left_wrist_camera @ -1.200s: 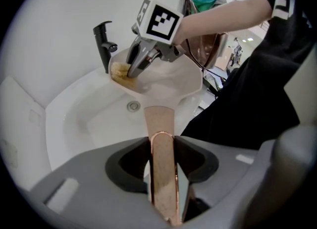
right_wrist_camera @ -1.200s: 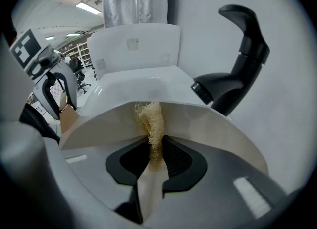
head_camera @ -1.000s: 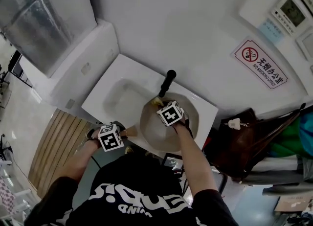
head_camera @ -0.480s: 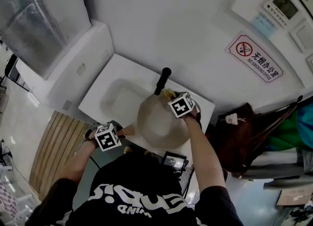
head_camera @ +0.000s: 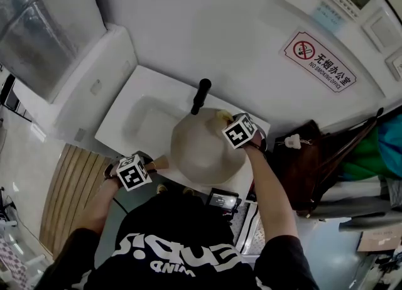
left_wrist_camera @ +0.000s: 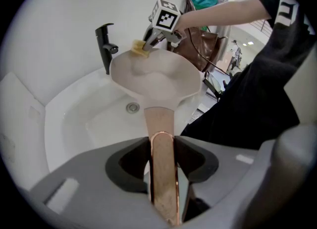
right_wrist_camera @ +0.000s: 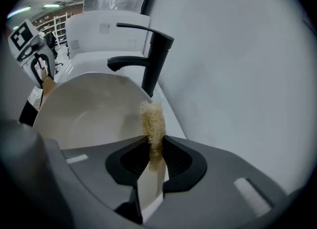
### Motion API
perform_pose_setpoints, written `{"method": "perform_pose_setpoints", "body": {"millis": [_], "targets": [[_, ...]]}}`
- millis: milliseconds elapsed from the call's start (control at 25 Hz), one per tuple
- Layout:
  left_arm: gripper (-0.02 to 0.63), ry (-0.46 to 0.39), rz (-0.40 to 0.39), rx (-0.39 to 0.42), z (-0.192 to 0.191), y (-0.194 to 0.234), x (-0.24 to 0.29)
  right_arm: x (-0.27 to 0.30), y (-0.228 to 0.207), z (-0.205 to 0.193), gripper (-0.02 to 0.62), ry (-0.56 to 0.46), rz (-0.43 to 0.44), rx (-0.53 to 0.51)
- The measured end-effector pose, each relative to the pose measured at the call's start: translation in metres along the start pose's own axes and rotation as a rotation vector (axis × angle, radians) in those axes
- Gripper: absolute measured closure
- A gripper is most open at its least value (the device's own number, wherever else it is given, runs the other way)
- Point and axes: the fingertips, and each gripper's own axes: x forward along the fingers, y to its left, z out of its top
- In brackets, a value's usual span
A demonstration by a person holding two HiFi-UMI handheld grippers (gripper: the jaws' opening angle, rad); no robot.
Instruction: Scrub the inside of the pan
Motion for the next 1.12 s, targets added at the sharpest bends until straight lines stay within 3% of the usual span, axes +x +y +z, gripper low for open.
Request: {"method": "perform_pose_setpoints", "body": {"millis": [400, 1120], "targets": [[0.449, -0.002, 0.002, -0.003, 0.001, -0.001, 0.000, -0.027, 0.003, -0.046, 0.518, 0.083, 0.003, -0.086], [0.449, -0.002, 0.014, -0.006, 0.001, -0.004, 0.002, -0.067, 0.071, -0.108, 0.518, 0.114, 0.148, -0.195]]}}
